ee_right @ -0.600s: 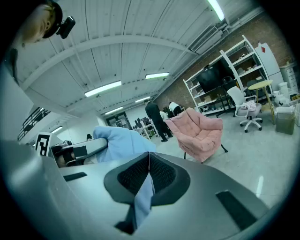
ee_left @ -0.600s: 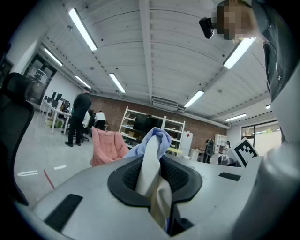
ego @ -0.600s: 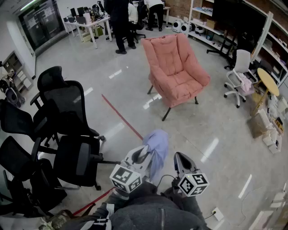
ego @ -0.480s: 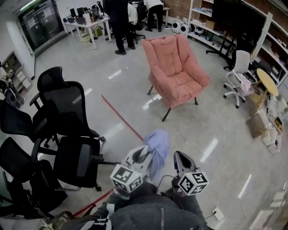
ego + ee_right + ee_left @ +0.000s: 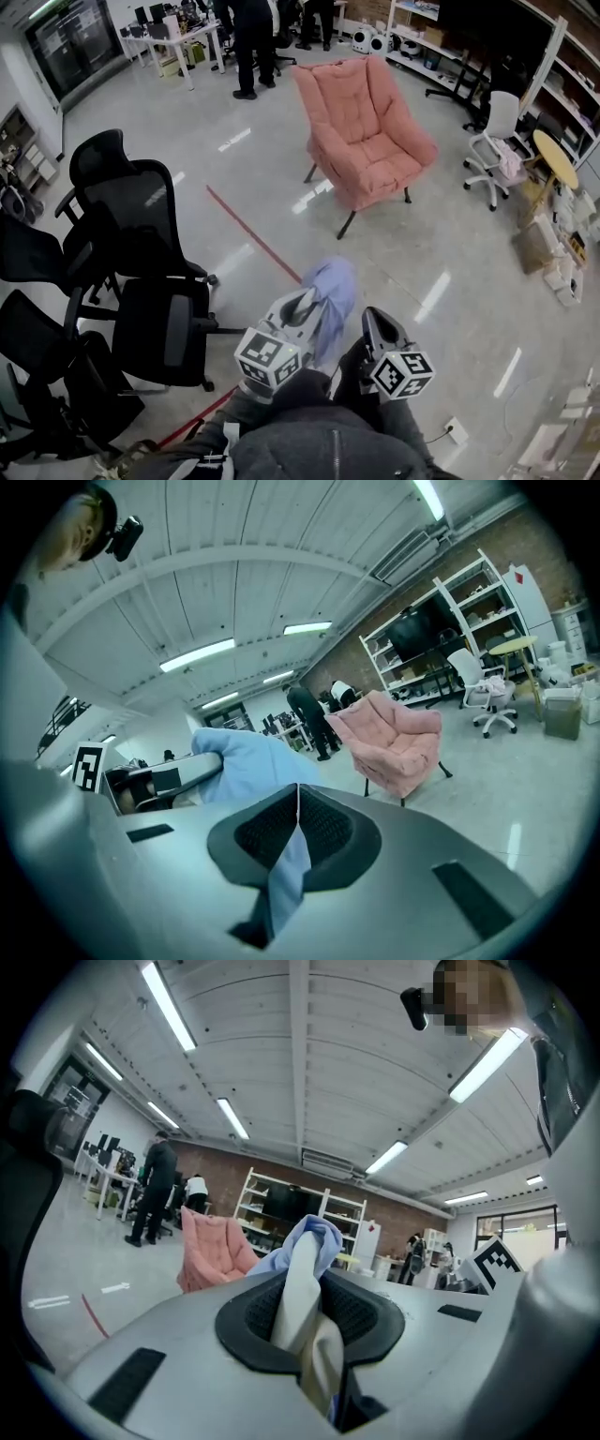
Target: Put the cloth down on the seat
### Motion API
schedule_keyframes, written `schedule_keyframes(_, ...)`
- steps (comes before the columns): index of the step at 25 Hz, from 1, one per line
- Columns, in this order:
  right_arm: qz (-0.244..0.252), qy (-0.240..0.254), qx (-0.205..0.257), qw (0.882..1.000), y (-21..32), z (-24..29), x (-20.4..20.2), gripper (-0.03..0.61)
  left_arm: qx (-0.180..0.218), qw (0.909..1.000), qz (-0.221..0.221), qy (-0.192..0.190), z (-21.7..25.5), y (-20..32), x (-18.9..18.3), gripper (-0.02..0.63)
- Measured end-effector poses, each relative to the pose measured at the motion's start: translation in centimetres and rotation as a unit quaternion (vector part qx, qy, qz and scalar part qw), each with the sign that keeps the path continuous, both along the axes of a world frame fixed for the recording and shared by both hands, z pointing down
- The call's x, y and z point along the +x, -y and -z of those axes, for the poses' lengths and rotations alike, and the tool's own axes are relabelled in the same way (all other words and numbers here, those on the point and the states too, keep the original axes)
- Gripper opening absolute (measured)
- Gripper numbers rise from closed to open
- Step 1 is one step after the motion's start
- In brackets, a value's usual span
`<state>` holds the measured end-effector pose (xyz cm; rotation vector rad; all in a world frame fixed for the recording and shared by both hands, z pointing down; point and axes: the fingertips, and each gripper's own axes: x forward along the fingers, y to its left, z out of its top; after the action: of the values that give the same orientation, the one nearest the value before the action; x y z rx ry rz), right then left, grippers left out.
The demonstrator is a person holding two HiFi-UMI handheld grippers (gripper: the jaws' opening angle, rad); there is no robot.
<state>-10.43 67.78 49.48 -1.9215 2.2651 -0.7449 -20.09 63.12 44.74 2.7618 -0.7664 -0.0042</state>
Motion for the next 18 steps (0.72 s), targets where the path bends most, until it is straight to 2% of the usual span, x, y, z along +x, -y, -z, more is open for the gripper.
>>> schedule_keyframes(11,-0.040,-0.035,0.082,0.995,9.7,4.8,5.4,0.012,0.025,0.9994,0.020,-0.013,2.1,6.8,3.9,0.063)
schedule_keyframes(18,-0.015,-0.034,0.105,0.994,17.6,6.3,8.4,0.012,0.031,0.9984,0.043,-0.019,3.1,13.8,7.9,0.064)
